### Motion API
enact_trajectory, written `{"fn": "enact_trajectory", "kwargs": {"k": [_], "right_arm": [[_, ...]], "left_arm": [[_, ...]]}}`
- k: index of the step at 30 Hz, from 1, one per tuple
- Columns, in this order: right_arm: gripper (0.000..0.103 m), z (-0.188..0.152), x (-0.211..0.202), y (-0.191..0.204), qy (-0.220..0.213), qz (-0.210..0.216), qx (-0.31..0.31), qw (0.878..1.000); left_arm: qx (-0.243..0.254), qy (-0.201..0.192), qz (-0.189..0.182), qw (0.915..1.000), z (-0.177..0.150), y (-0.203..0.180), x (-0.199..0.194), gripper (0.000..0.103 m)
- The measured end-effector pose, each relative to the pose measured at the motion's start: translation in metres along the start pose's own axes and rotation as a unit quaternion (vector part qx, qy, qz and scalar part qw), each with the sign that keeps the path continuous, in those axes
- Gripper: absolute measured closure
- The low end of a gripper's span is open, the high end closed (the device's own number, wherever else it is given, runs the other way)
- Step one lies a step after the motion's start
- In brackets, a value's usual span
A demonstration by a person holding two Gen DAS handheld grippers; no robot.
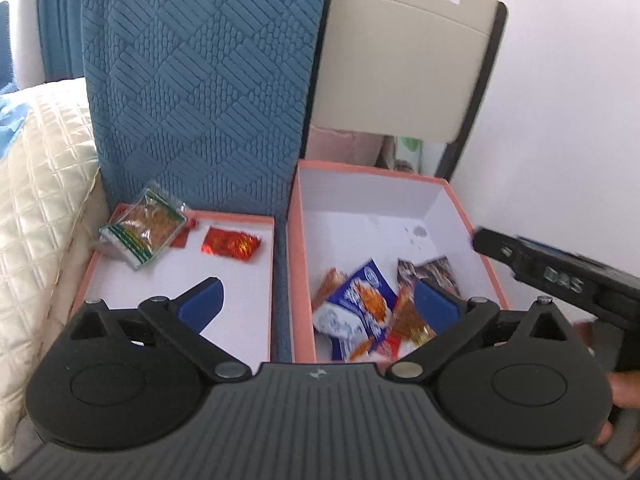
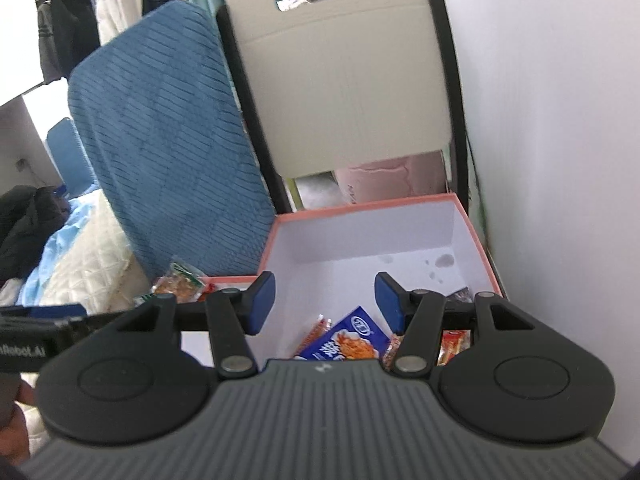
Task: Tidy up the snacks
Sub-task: 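Raise both open grippers away from the pink box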
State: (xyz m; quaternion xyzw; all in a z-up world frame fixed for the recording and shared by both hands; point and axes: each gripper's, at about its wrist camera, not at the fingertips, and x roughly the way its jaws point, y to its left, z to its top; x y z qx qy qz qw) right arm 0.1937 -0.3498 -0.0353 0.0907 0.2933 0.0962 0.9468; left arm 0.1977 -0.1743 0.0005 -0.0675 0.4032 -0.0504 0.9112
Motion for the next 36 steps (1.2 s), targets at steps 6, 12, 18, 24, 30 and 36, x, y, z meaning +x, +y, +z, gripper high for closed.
{"fn": "enact_trajectory", "kwargs": {"k": [6, 12, 18, 24, 30, 36], "right_arm": [[0.045, -0.011, 0.003, 0.023, 0.008, 0.015, -0.007, 1.0], [0.045, -0.021, 0.01, 0.036, 0.021, 0.012, 0.001, 1.0], [0.045, -0.021, 0.018, 0.043, 0.029, 0.002, -0.003, 1.0], [0.045, -0.021, 0.025, 0.053, 0.037, -0.003, -0.014, 0.999], [0.045, -0.024, 0.033, 0.064, 0.046, -0.004, -0.016, 0.999], [0.045, -0.029, 0.041, 0.08, 0.055, 0.001, -0.023, 0.998]], "left_arm": [[0.027, 0.023, 0.003, 0.9994, -0.006, -0.012, -0.047, 0.0], [0.06, 0.04, 0.014, 0.9973, -0.002, -0.02, -0.073, 0.0], [0.035, 0.085, 0.015, 0.9956, -0.002, -0.008, -0.064, 0.0], [0.026, 0.129, 0.044, 0.9903, -0.01, 0.006, -0.053, 0.0], [0.033, 0.147, 0.06, 0.9867, -0.008, 0.021, -0.051, 0.0], [0.01, 0.15, 0.073, 0.9859, -0.006, 0.045, -0.058, 0.0]]}}
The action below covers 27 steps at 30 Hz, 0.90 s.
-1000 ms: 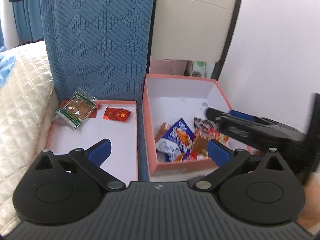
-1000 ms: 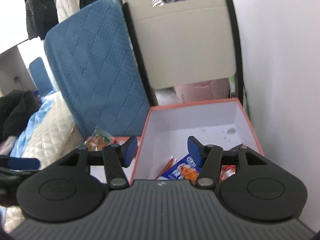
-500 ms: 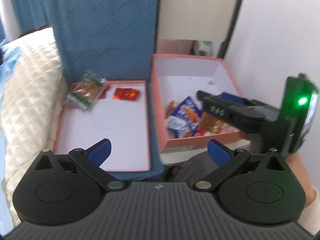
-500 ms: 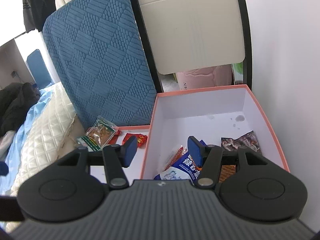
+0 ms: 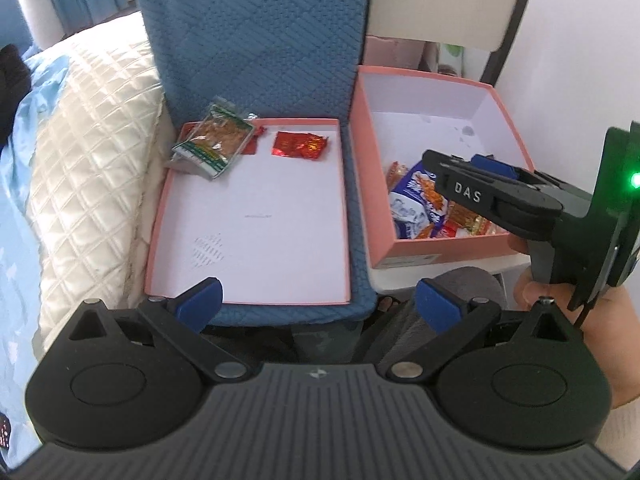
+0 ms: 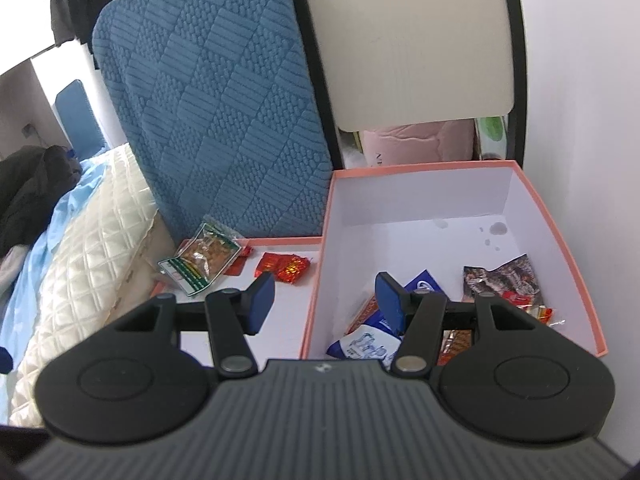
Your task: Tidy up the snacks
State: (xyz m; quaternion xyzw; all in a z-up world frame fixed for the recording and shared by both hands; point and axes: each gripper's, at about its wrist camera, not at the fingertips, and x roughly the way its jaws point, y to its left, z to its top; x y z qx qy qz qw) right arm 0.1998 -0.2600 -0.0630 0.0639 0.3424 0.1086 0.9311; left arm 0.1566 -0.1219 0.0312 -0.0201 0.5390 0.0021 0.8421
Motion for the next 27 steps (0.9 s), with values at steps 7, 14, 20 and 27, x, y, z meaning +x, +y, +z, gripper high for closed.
{"fn": "enact_trajectory", "kwargs": {"k": [7, 14, 20, 27], "right_arm": [[0.045, -0.004, 0.006, 0.018, 0.013, 0.006, -0.013, 1.0], [0.045, -0.011, 0.011, 0.039, 0.022, 0.017, -0.026, 0.999], [0.045, -0.023, 0.019, 0.048, 0.034, 0.023, -0.033, 0.999], [0.045, -0.037, 0.033, 0.059, 0.042, 0.021, -0.048, 0.998]], "left_arm": [[-0.039, 0.011, -0.002, 0.9992, -0.003, 0.03, -0.004, 0.0], [-0.06, 0.001, -0.019, 0.9981, -0.004, 0.05, -0.001, 0.0], [-0.105, -0.031, -0.015, 0.9938, 0.001, 0.085, 0.022, 0.0], [-0.155, -0.049, -0.03, 0.9863, 0.009, 0.132, 0.062, 0.0]]}}
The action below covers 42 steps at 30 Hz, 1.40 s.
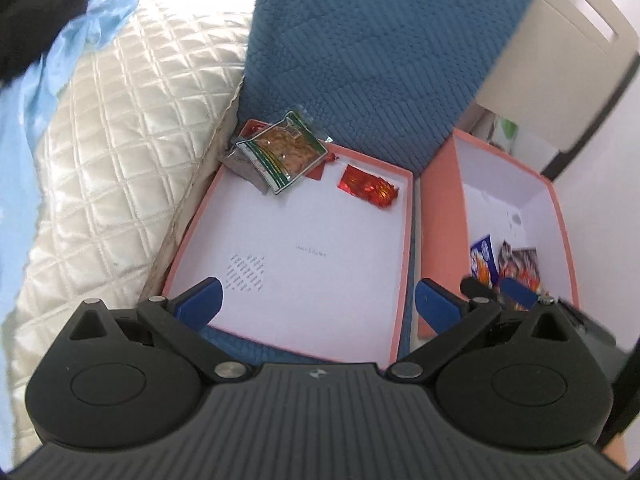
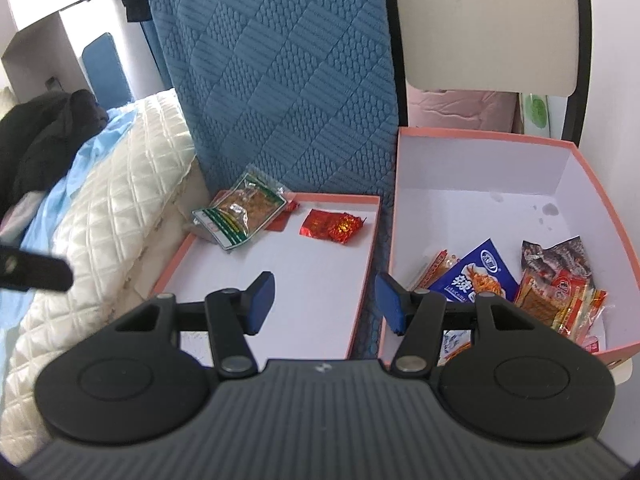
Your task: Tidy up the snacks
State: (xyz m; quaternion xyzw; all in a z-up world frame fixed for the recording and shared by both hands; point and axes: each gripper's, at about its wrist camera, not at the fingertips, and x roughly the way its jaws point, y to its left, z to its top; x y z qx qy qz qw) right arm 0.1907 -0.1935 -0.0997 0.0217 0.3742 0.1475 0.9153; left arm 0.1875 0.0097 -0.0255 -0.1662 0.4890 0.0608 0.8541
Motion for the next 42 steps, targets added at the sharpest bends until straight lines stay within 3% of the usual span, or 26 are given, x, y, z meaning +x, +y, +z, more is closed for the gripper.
{"fn": "enact_trajectory", "kwargs": {"k": [11, 14, 20, 27, 35, 42], "right_arm": [[0.045, 0.002, 0.043, 0.02, 0.007, 0.007, -0.028, 1.0], [0.045, 0.006, 0.061, 0.026, 0.011, 0.01, -0.025, 1.0], [0.045, 0.012, 0.099, 0.042, 0.013, 0.017, -0.038, 0.999], [0.045, 0.015, 0.149, 0.042, 0.017, 0.004, -0.056, 0.998], [0.045, 0.023, 0.204, 0.037, 0.025, 0.009, -0.039, 0.999], [0.045, 0.034, 0.238, 0.034, 0.028, -0.019, -0.041, 0.999]], "left_arm": [[-0.055, 0.003, -0.017, 0.9983, 0.029, 0.046, 0.071, 0.0], [-0.069, 0.014, -0.046, 0.9965, 0.042, 0.058, 0.094, 0.0], [-0.085, 0.025, -0.043, 0.9951, 0.059, 0.073, 0.139, 0.0], [-0.137, 0.02, -0.067, 0.9881, 0.074, 0.1, 0.194, 0.0], [-0.199, 0.027, -0.056, 0.9781, 0.103, 0.114, 0.255, 0.0], [-0.226, 0.015, -0.102, 0.9687, 0.11, 0.118, 0.278, 0.001]]}}
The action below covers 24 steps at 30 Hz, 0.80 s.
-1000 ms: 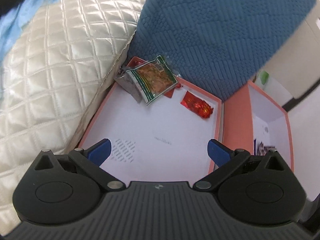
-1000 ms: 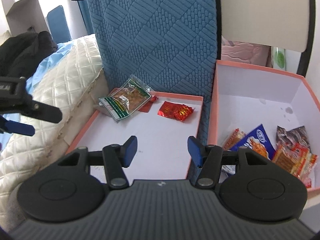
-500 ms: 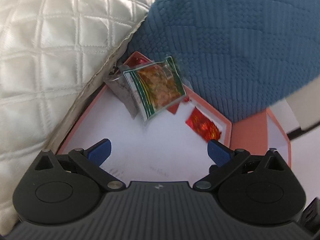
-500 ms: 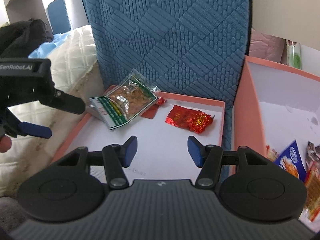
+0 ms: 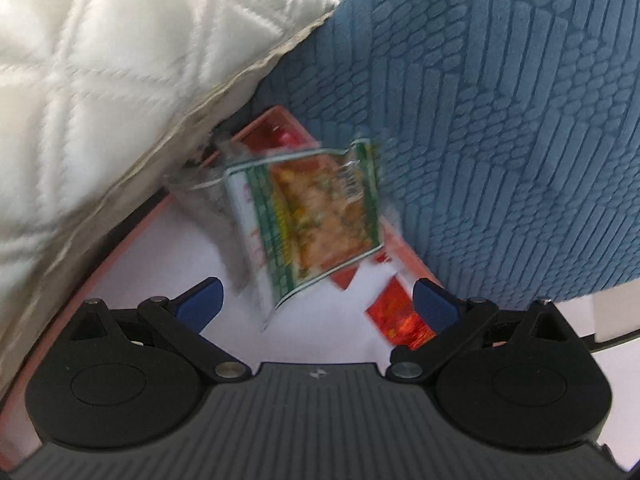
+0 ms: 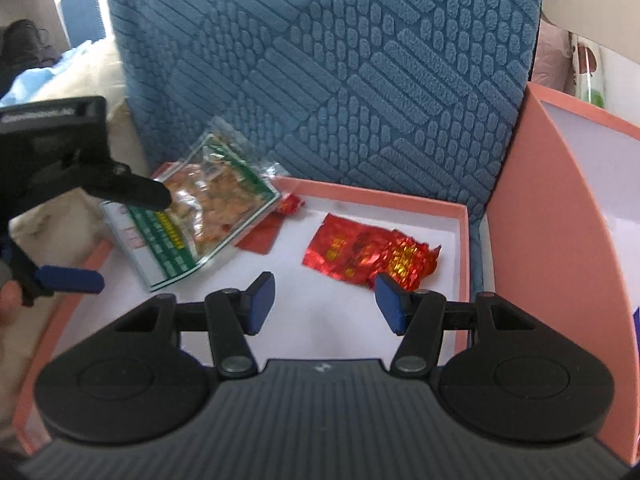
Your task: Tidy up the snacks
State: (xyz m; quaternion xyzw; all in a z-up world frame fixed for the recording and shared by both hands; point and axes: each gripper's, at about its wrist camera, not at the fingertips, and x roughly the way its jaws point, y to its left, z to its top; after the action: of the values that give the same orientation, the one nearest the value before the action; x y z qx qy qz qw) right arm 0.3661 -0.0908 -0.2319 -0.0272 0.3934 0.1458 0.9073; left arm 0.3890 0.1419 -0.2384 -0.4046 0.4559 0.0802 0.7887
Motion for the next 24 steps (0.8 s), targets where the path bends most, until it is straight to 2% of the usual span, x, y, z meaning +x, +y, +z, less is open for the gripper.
{"fn": "enact_trajectory", "kwargs": {"k": [2, 9, 15, 20, 24], "right_arm": [[0.045, 0.005, 0.008, -0.002, 0.0, -0.015, 0.005, 1.0], [0.045, 0.013, 0.03, -0.009, 0.007, -0.047, 0.009, 0.999], [0.045, 0.021, 0.043, -0.019, 0.016, -0.058, 0.019, 0.998], [0.045, 0.028, 0.053, -0.04, 0.037, -0.046, 0.059, 0.996], [0.044, 0.03, 0.055, -0.048, 0.045, -0.04, 0.073, 0.996]], "left_arm": [[0.006, -0.009, -0.004, 0.9999, 0.003, -0.002, 0.003, 0.001], [-0.013, -0.005, -0.015, 0.9998, 0.013, 0.004, 0.024, 0.001], [-0.006, -0.008, -0.093, 0.9956, 0.016, 0.012, 0.03, 0.001], [-0.017, -0.007, -0.188, 0.9821, 0.016, 0.017, 0.033, 0.001], [-0.015, -0.007, -0.213, 0.977, 0.017, 0.014, 0.035, 0.001]]}}
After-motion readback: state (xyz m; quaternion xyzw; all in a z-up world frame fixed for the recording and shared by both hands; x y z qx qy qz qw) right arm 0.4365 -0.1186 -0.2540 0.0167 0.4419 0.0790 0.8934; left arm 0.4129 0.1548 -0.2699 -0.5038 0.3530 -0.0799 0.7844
